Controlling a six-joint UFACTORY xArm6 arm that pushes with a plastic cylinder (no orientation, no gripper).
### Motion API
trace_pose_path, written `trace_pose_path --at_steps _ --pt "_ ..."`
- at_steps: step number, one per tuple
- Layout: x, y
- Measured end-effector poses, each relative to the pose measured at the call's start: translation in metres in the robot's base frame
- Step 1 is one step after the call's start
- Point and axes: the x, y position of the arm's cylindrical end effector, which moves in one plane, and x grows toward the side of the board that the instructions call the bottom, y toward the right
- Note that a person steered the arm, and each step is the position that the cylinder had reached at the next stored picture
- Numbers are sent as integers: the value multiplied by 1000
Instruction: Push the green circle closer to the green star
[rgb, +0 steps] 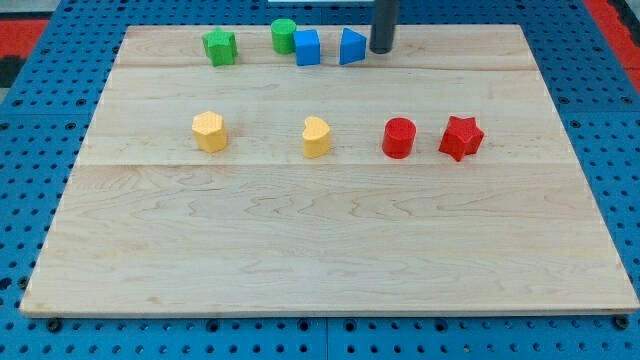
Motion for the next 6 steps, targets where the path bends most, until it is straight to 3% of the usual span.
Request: trace_pose_path --at_steps 3,4,6 --pt "-16 -108" --pt "-16 -82" --pt "-40 -102"
